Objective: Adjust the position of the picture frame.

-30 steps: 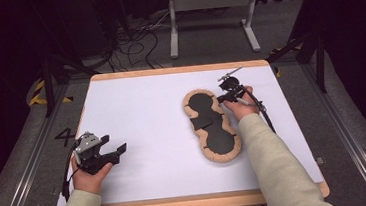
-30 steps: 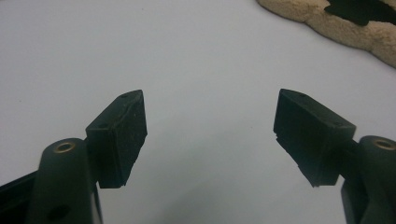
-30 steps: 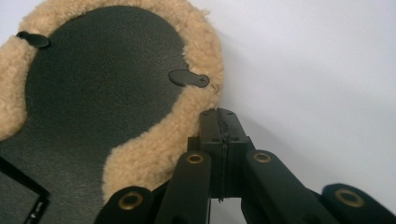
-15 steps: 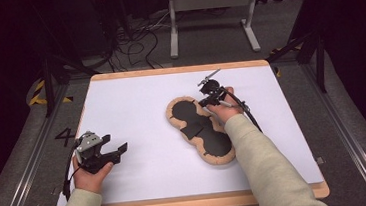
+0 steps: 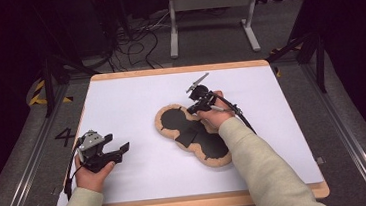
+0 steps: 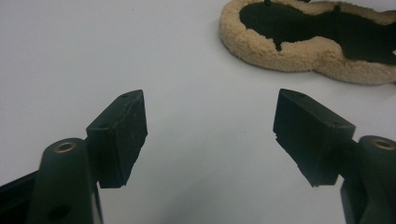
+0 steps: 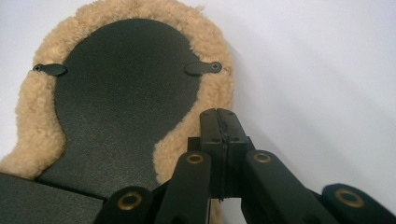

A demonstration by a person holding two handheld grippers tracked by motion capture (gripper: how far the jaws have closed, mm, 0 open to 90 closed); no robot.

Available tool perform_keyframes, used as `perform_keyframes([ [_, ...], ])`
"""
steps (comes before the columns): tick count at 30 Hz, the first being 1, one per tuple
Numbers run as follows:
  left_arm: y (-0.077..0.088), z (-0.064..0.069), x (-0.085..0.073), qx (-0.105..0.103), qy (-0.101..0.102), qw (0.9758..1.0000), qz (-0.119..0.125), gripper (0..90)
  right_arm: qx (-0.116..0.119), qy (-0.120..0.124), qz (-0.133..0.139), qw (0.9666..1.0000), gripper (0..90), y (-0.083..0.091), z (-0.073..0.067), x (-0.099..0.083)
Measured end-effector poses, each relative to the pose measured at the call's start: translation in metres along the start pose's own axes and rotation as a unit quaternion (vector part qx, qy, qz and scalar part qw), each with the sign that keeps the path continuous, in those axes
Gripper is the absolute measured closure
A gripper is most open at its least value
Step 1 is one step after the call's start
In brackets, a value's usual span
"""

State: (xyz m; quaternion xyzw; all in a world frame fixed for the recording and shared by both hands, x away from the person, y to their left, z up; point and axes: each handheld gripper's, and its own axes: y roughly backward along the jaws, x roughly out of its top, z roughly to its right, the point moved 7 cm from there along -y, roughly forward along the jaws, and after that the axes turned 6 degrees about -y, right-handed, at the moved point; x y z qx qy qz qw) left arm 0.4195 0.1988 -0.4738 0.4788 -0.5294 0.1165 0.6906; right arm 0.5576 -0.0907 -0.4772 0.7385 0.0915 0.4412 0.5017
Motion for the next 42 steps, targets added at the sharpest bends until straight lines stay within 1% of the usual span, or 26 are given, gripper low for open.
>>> perform_keyframes([
  [2,0.000,0.000,0.000,0.001,0.000,1.0000,0.001,26.5,0.011,0.008,-0.001,0.9999,90.0,-0.001,-0.007,0.001],
  [3,0.000,0.000,0.000,0.001,0.000,1.0000,0.001,26.4,0.011,0.008,-0.001,0.9999,90.0,-0.001,-0.007,0.001],
  [4,-0.001,0.000,0.001,0.001,-0.003,1.0000,0.001,26.4,0.019,0.016,-0.002,0.9997,90.0,-0.002,-0.014,0.001],
  [5,-0.001,0.000,0.001,0.001,-0.004,1.0000,0.000,26.4,0.024,0.021,-0.003,0.9995,90.0,-0.002,-0.017,0.001],
  [6,-0.001,0.000,0.001,0.001,-0.004,1.0000,0.000,26.4,0.024,0.021,-0.003,0.9995,90.0,-0.002,-0.017,0.001],
  [7,-0.001,0.001,0.001,-0.002,-0.001,1.0000,0.000,26.4,0.028,0.027,-0.003,0.9992,90.0,-0.003,-0.020,0.002],
  [10,-0.002,0.001,0.001,-0.003,-0.002,1.0000,-0.001,26.4,0.042,0.042,-0.003,0.9982,90.0,-0.004,-0.031,0.003],
  [13,-0.003,0.001,0.002,-0.004,-0.003,1.0000,0.000,26.4,0.058,0.062,-0.005,0.9964,90.0,-0.005,-0.044,0.003],
  [14,-0.003,0.001,0.002,-0.005,-0.003,1.0000,0.000,26.4,0.055,0.070,-0.006,0.9960,90.0,-0.005,-0.048,0.003],
  [15,-0.003,0.001,0.002,-0.004,-0.003,1.0000,0.001,26.4,0.045,0.078,-0.006,0.9959,90.0,-0.005,-0.049,0.004],
  [17,-0.004,0.002,0.003,-0.006,-0.003,1.0000,0.001,26.4,0.037,0.084,-0.003,0.9958,90.0,-0.002,-0.052,0.004],
  [18,-0.005,0.002,0.004,-0.008,-0.005,1.0000,0.002,26.4,0.013,0.091,0.003,0.9957,90.0,0.004,-0.053,0.004],
  [19,-0.006,0.002,0.004,-0.007,-0.005,1.0000,0.003,26.4,0.008,0.091,0.005,0.9958,90.0,0.008,-0.055,0.003],
  [20,-0.006,0.002,0.005,-0.010,-0.004,0.9999,0.001,26.4,0.011,0.091,0.010,0.9958,90.0,0.012,-0.058,0.002],
  [21,-0.007,0.002,0.005,-0.009,-0.008,0.9999,0.002,26.4,0.015,0.094,0.017,0.9953,90.0,0.017,-0.060,0.001],
  [22,-0.008,0.003,0.005,-0.011,-0.008,0.9999,0.000,26.4,0.020,0.091,0.019,0.9954,90.0,0.021,-0.063,-0.001],
  [24,-0.009,0.004,0.007,-0.012,-0.009,0.9999,0.001,26.4,0.025,0.093,0.018,0.9952,90.0,0.031,-0.070,-0.007],
  [25,-0.009,0.004,0.007,-0.012,-0.009,0.9999,0.001,26.4,0.025,0.093,0.018,0.9952,90.0,0.031,-0.070,-0.007],
  [26,-0.010,0.005,0.007,-0.014,-0.008,0.9999,0.002,26.4,0.025,0.096,0.016,0.9949,90.0,0.036,-0.073,-0.010],
  [29,-0.012,0.006,0.009,-0.016,-0.008,0.9998,0.002,26.6,0.036,0.099,0.023,0.9942,90.0,0.050,-0.085,-0.019],
  [32,-0.014,0.008,0.010,-0.020,-0.008,0.9998,0.000,26.7,0.042,0.101,0.024,0.9937,90.0,0.062,-0.094,-0.028],
  [33,-0.015,0.008,0.012,-0.019,-0.013,0.9997,0.003,26.7,0.045,0.100,0.026,0.9936,90.0,0.067,-0.098,-0.032],
  [37,-0.017,0.009,0.013,-0.022,-0.016,0.9996,0.000,26.8,0.055,0.100,0.024,0.9931,90.0,0.079,-0.105,-0.043],
  [40,-0.019,0.012,0.016,-0.023,-0.027,0.9994,0.000,26.6,0.060,0.099,0.025,0.9929,90.0,0.086,-0.109,-0.051],
  [42,-0.020,0.014,0.016,-0.029,-0.034,0.9990,-0.003,26.8,0.064,0.096,0.025,0.9930,90.0,0.088,-0.111,-0.058],
])
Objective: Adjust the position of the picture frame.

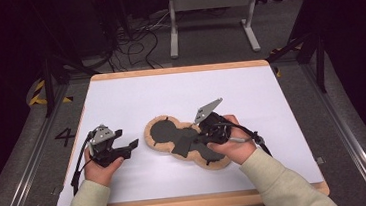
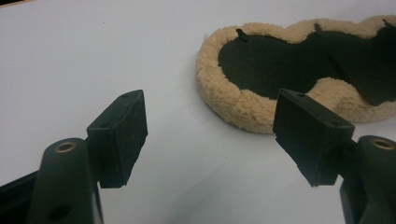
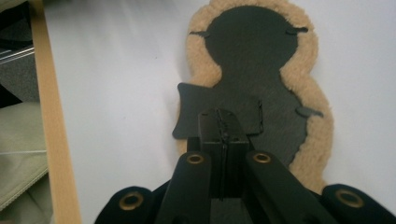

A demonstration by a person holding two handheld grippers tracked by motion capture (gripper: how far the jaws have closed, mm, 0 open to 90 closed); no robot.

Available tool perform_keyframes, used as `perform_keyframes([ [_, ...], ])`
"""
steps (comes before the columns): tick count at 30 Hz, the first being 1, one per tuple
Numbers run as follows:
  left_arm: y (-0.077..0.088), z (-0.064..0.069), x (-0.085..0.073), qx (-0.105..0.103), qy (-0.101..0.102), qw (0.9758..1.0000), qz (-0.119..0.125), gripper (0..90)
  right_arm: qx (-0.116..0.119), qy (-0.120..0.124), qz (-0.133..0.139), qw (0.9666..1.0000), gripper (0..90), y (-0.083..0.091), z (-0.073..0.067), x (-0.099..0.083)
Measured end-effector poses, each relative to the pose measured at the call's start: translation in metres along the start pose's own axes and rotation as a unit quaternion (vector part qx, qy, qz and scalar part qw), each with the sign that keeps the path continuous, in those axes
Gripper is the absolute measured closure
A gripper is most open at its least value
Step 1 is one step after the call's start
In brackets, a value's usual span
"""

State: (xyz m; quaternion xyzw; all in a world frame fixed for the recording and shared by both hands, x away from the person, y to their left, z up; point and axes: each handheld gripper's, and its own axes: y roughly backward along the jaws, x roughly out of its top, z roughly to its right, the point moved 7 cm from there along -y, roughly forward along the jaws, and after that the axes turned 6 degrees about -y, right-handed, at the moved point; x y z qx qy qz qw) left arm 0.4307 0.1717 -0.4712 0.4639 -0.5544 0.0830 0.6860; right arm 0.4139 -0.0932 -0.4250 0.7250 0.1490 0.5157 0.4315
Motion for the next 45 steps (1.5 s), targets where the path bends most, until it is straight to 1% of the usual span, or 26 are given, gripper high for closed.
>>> perform_keyframes([
  [2,-0.001,0.001,0.001,-0.001,0.001,1.0000,0.002,27.2,0.000,-0.001,-0.001,1.0000,90.0,0.001,-0.001,-0.003],
  [6,-0.002,0.002,0.000,-0.004,0.000,1.0000,-0.001,27.9,-0.001,-0.006,-0.002,1.0000,90.0,0.002,-0.007,-0.018],
  [9,-0.002,0.002,0.000,-0.004,0.001,1.0000,-0.002,28.4,-0.001,-0.008,0.003,1.0000,90.0,0.002,-0.013,-0.028],
  [13,-0.002,0.002,0.000,-0.006,0.000,1.0000,-0.005,28.4,0.000,-0.006,0.005,1.0000,90.0,0.002,-0.017,-0.034],
  [15,-0.002,0.003,0.000,-0.008,0.002,1.0000,-0.005,28.5,0.000,-0.008,0.015,0.9999,90.0,0.004,-0.019,-0.037],
  [16,-0.002,0.003,0.000,-0.010,0.001,0.9999,-0.005,28.5,0.000,-0.007,0.014,0.9999,90.0,0.003,-0.018,-0.038],
  [19,-0.003,0.003,0.000,-0.010,0.000,0.9999,-0.004,28.5,0.000,-0.007,0.004,1.0000,90.0,0.002,-0.019,-0.042],
  [20,-0.003,0.003,0.000,-0.009,-0.001,1.0000,-0.004,28.5,0.005,-0.005,-0.007,1.0000,90.0,0.002,-0.020,-0.045],
  [21,-0.004,0.003,0.000,-0.009,0.001,0.9999,-0.005,28.5,0.007,-0.003,-0.012,0.9999,90.0,0.003,-0.021,-0.046],
  [23,-0.004,0.003,0.000,-0.010,0.001,0.9999,-0.006,28.5,0.010,-0.003,-0.015,0.9998,90.0,0.003,-0.021,-0.047],
  [26,-0.004,0.003,0.000,-0.011,0.000,0.9999,-0.006,28.5,0.017,0.000,-0.028,0.9995,90.0,0.000,-0.024,-0.051],
  [28,-0.004,0.003,0.000,-0.011,0.000,0.9999,-0.006,28.5,0.017,0.001,-0.033,0.9993,90.0,-0.002,-0.026,-0.053],
  [30,-0.005,0.003,0.001,-0.012,0.003,0.9999,-0.004,28.5,0.017,0.005,-0.043,0.9989,90.0,-0.006,-0.028,-0.056],
  [31,-0.005,0.003,0.001,-0.013,0.002,0.9999,-0.005,28.5,0.016,0.002,-0.044,0.9989,90.0,-0.007,-0.029,-0.057],
  [32,-0.006,0.004,0.002,-0.014,0.003,0.9999,-0.005,28.5,0.017,0.006,-0.046,0.9988,90.0,-0.009,-0.029,-0.058],
  [34,-0.007,0.004,0.002,-0.015,0.000,0.9999,-0.007,28.5,0.017,0.002,-0.052,0.9985,90.0,-0.012,-0.031,-0.061],
  [37,-0.008,0.004,0.003,-0.017,-0.001,0.9998,-0.007,28.5,0.017,0.003,-0.059,0.9981,90.0,-0.014,-0.033,-0.065],
  [40,-0.010,0.004,0.004,-0.020,0.004,0.9998,-0.002,28.7,0.015,0.008,-0.076,0.9969,90.0,-0.019,-0.034,-0.071],
  [45,-0.014,0.006,0.008,-0.025,0.000,0.9997,-0.002,28.9,0.016,0.002,-0.088,0.9960,90.0,-0.024,-0.034,-0.079],
])
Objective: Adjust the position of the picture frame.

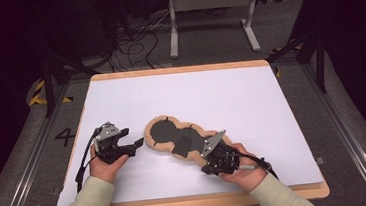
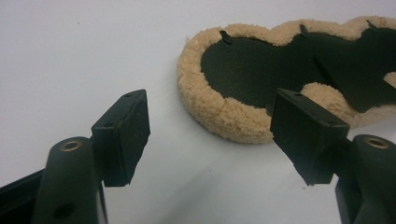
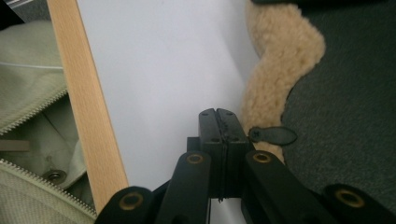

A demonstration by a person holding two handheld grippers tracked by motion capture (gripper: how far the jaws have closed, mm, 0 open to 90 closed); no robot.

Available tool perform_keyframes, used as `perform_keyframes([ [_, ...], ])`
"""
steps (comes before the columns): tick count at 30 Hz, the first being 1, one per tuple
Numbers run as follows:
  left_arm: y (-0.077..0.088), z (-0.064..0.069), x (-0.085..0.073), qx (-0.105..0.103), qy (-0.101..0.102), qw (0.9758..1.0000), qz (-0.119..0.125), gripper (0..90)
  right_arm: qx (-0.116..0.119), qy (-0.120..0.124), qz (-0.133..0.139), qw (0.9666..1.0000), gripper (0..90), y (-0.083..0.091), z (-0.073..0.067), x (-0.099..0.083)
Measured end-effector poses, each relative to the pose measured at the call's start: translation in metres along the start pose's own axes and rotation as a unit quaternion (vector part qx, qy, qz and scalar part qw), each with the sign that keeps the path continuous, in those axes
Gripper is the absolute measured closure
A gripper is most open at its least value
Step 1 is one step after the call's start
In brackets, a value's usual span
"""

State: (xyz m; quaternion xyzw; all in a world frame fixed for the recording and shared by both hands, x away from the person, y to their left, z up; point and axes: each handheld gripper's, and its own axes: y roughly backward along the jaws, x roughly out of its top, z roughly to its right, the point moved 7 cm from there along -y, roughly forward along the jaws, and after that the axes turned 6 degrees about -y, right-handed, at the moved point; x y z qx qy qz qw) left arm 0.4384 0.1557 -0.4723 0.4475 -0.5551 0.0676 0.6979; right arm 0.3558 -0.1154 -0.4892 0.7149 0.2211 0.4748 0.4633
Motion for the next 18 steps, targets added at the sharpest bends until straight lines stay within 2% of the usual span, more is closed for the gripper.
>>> perform_keyframes([
  [4,-0.003,0.002,0.001,-0.003,-0.005,1.0000,-0.003,28.8,-0.001,-0.005,-0.001,1.0000,90.0,0.000,0.001,-0.003],
  [8,-0.003,0.002,0.002,-0.003,-0.002,1.0000,-0.002,28.8,-0.014,-0.003,0.001,0.9999,90.0,0.001,0.005,-0.003],
  [12,-0.002,0.002,0.001,-0.002,-0.007,1.0000,-0.003,28.8,-0.040,0.016,-0.009,0.9990,90.0,0.002,0.008,-0.004],
  [15,-0.001,0.002,0.000,-0.002,-0.006,1.0000,-0.003,28.8,-0.043,0.011,-0.007,0.9990,90.0,0.002,0.011,-0.004],
  [18,0.000,0.001,-0.001,0.001,-0.004,1.0000,-0.004,28.8,-0.072,0.002,-0.002,0.9974,90.0,0.006,0.028,-0.007],
])
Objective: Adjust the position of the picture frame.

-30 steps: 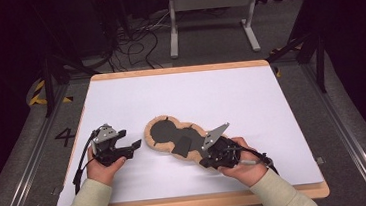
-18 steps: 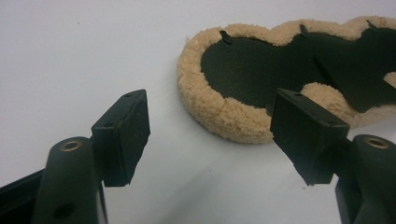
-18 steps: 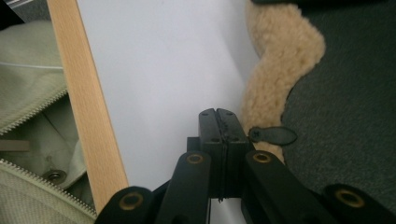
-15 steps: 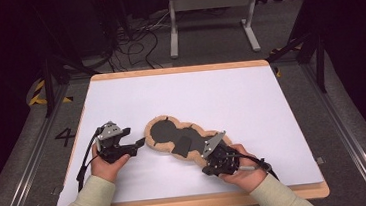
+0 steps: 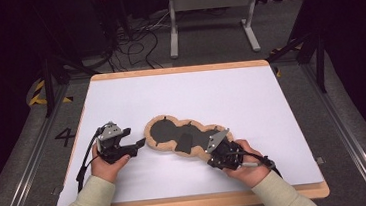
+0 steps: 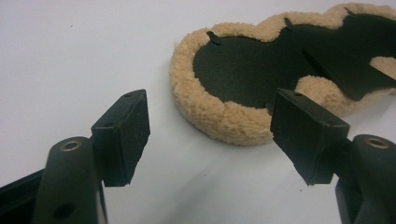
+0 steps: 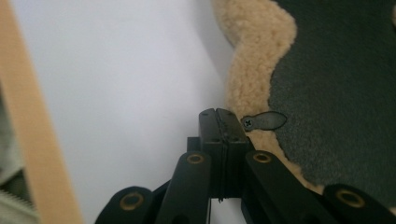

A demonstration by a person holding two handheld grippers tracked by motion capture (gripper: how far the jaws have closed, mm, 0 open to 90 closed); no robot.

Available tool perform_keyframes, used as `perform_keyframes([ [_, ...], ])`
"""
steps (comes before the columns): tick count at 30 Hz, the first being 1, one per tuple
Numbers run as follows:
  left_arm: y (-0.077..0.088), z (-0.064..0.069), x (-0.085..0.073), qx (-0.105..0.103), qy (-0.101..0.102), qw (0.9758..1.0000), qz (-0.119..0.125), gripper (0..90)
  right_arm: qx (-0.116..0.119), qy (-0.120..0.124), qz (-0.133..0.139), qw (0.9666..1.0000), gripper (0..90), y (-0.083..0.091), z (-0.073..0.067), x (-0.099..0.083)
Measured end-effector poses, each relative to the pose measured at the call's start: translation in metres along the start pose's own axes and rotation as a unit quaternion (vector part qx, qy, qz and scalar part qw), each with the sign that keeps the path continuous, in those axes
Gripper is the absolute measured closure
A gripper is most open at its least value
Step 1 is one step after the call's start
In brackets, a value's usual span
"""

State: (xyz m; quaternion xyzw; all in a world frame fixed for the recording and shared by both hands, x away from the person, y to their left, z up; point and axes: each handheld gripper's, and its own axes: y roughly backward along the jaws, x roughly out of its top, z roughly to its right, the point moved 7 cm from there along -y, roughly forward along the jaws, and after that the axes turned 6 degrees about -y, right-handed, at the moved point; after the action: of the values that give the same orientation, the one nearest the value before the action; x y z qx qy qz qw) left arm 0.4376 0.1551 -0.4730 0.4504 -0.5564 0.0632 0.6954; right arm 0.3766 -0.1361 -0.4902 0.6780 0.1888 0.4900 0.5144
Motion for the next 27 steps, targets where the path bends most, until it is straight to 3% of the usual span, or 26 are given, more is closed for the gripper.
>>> perform_keyframes([
  [4,-0.001,0.001,-0.001,0.000,0.001,1.0000,-0.001,28.8,-0.005,-0.024,0.011,0.9996,90.0,0.000,0.014,-0.003],
  [10,-0.001,0.003,-0.001,-0.006,0.007,1.0000,-0.001,28.8,-0.042,-0.040,0.027,0.9980,90.0,-0.003,0.034,-0.004],
  [17,-0.002,0.002,-0.001,-0.008,0.006,0.9999,0.000,28.8,-0.080,-0.066,0.058,0.9929,90.0,-0.005,0.049,-0.005],
  [20,-0.002,0.002,0.000,-0.007,0.005,1.0000,0.001,28.8,-0.078,-0.071,0.061,0.9925,90.0,-0.003,0.049,-0.006],
  [23,-0.001,0.005,0.003,-0.011,0.002,0.9999,0.004,28.8,-0.061,-0.086,0.085,0.9909,90.0,0.009,0.048,-0.005],
  [27,0.003,0.013,0.010,-0.014,-0.014,0.9997,0.011,30.7,-0.060,-0.089,0.110,0.9882,90.0,0.027,0.048,-0.003],
])
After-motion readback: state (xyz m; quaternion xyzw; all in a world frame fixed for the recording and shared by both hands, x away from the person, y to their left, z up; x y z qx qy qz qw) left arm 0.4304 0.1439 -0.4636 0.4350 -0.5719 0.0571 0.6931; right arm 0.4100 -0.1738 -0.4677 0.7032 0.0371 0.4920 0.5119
